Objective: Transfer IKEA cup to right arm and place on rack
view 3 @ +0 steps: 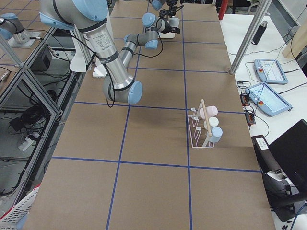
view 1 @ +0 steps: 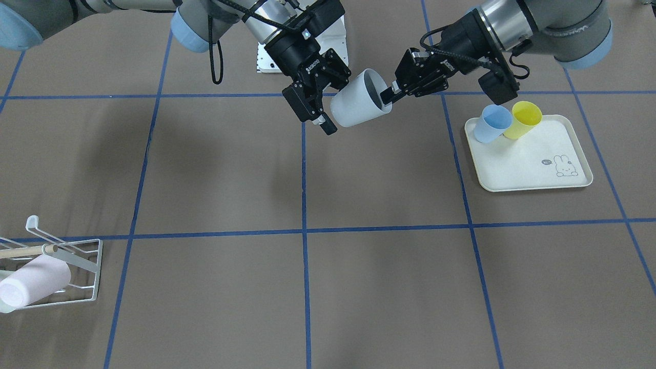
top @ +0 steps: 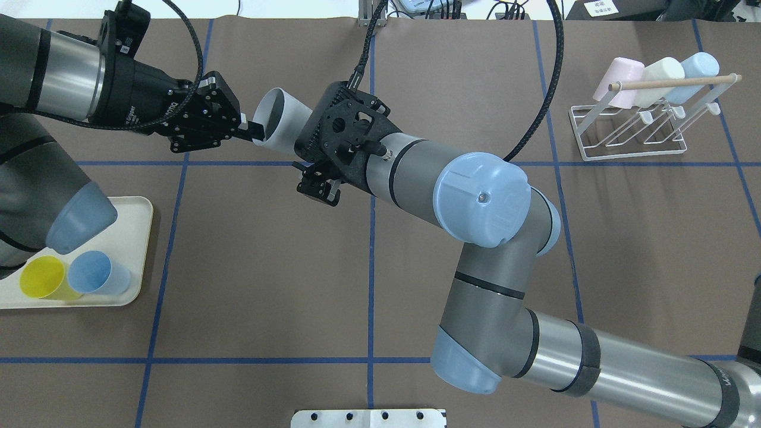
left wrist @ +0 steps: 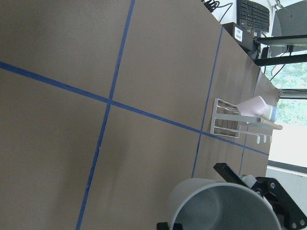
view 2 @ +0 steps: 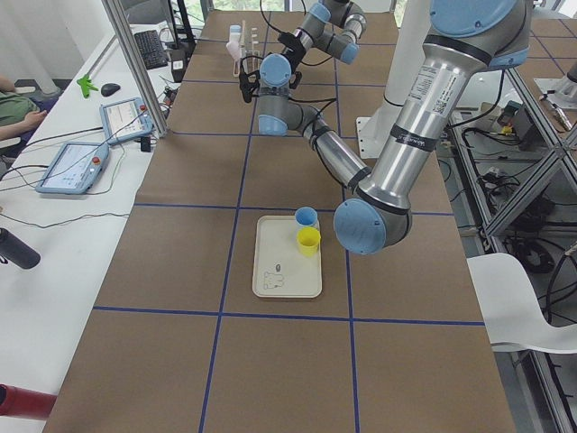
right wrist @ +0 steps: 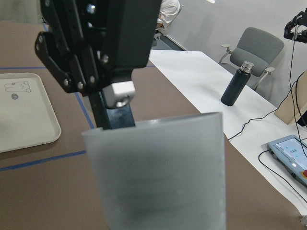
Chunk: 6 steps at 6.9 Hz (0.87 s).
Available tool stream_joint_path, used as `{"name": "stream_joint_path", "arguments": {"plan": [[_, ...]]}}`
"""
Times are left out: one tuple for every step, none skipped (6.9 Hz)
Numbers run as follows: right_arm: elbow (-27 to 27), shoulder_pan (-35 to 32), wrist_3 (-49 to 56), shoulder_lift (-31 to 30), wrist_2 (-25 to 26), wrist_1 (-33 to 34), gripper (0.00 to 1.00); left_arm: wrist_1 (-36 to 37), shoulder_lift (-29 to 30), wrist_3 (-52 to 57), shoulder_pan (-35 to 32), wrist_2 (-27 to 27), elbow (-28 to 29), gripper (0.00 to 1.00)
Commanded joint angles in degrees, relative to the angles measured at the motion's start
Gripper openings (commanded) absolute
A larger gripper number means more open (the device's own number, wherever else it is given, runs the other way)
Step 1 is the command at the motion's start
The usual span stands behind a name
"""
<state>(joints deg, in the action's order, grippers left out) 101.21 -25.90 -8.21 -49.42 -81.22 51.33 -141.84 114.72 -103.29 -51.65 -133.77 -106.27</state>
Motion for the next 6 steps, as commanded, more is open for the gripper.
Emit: {"name": "stream_joint_path", "arguments": {"plan": [[-0.14,0.32,1.0,-0.24,0.36,-2.45,0.99,0.07,0.59,0.11,0.06,0.0,0.53,0.0],[-0.14,0.67,1.01,-0.24,0.8,-2.81,0.98,-0.02,0.68,0.11,0.06,0.0,0.8,0.0],[-0.14,0.76,1.01,-0.24,0.8,-3.33,0.94,-0.02,0.68,0.11,0.06,0.0,0.8,0.0],[-0.05,0.76,1.01,-0.15,0.8,-3.34,0.81,-0.02,0.68,0.11,0.06,0.0,0.8,0.0],[-0.14,0.76,1.01,-0.06,0.98,-3.34,0.7,-0.02,0.68,0.11,0.06,0.0,0.8,0.0],[-0.14,0.76,1.01,-0.06,1.06,-3.34,0.64,-0.1,0.68,0.2,0.06,-0.09,0.8,0.0]]}}
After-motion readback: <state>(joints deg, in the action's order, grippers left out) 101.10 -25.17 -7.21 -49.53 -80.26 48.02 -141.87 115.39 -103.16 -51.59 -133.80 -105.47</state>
